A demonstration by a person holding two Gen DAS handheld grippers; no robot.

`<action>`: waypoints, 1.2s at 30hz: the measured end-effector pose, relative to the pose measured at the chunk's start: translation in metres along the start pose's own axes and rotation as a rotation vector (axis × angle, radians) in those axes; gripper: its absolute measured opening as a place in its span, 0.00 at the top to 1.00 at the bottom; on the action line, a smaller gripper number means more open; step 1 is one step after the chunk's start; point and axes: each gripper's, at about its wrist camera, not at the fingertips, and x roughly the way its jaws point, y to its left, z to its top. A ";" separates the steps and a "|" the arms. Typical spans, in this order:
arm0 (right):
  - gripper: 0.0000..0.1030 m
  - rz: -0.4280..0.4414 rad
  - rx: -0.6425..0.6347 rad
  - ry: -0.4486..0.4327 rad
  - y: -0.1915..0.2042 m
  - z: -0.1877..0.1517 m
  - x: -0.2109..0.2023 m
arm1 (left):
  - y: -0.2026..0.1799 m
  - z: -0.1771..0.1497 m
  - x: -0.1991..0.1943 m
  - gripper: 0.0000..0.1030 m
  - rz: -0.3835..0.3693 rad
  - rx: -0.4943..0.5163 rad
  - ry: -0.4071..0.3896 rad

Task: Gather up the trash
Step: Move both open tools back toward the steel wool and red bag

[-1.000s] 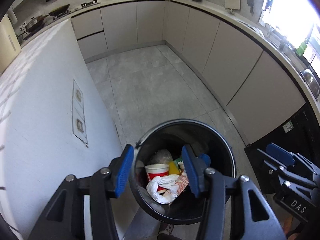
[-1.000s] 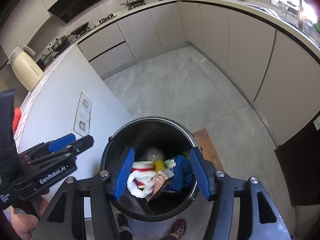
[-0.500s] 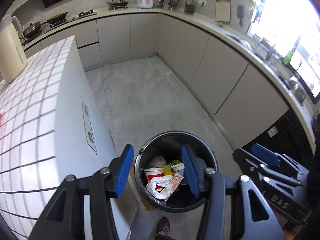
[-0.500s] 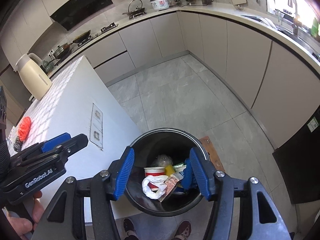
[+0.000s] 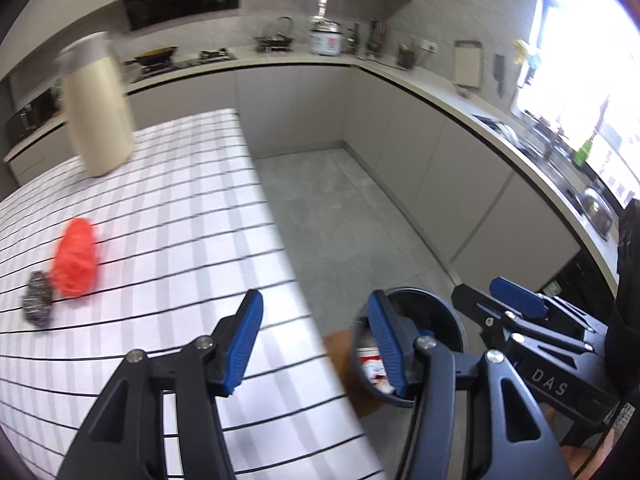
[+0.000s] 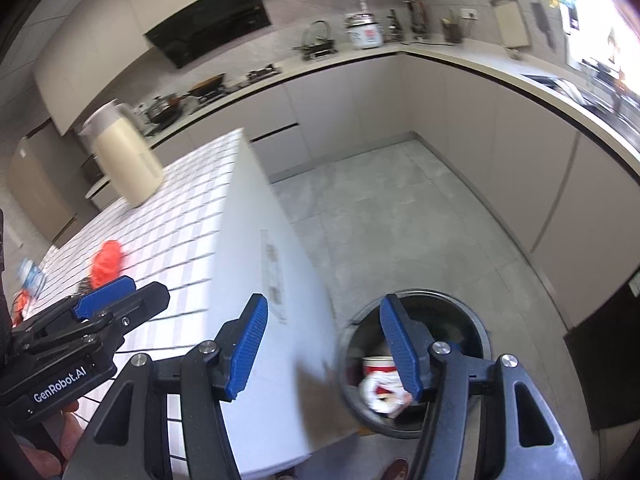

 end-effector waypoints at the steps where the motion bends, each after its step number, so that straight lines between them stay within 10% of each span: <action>1: 0.40 0.011 -0.010 0.001 0.012 0.001 0.002 | 0.011 -0.001 -0.003 0.45 0.012 -0.010 -0.004; 17: 0.38 0.175 -0.182 0.042 0.200 -0.004 0.056 | 0.186 -0.028 -0.034 0.43 0.219 -0.209 -0.026; 36: 0.31 0.208 -0.233 0.077 0.294 -0.016 0.084 | 0.275 -0.045 -0.038 0.43 0.239 -0.244 0.011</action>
